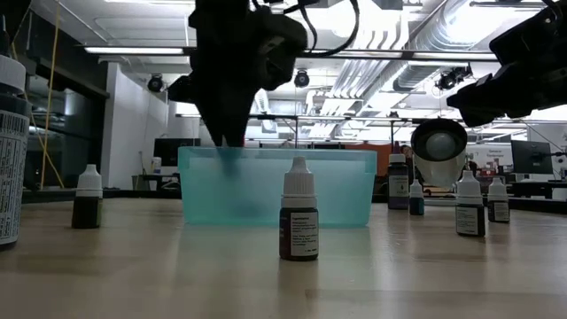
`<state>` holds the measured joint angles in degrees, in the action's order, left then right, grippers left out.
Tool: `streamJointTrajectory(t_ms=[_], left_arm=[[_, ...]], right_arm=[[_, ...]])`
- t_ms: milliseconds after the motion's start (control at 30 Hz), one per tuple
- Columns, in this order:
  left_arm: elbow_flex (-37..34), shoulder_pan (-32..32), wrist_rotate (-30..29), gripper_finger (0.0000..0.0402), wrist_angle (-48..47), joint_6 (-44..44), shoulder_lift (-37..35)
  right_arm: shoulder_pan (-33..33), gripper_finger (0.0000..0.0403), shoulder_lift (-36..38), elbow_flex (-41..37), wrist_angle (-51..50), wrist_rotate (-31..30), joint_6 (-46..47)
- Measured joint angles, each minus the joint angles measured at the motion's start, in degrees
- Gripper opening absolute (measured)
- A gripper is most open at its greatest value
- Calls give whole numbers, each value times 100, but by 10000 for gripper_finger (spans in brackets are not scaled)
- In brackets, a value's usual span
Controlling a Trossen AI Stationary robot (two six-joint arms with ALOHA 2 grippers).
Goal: Pick & Place food coloring
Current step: Put the small brown food coloring bottle into the green bin
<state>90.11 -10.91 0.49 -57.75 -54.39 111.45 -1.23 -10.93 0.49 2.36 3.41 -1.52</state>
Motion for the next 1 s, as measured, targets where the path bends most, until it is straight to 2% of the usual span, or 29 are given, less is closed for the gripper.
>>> streamJointTrajectory(t_ms=[300, 800, 1000], left_arm=[[4, -75, -532, 42, 58, -949, 228], [-7, -73, -431, 43, 358, -1174, 613], [-9, -71, -398, 84, 344, -1158, 613]], right_arm=[[-1, 0, -34, 0, -3, 1, -2], [0, 0, -101, 0, -16, -1, -2], [0, 0, -154, 0, -2, 1, 0]])
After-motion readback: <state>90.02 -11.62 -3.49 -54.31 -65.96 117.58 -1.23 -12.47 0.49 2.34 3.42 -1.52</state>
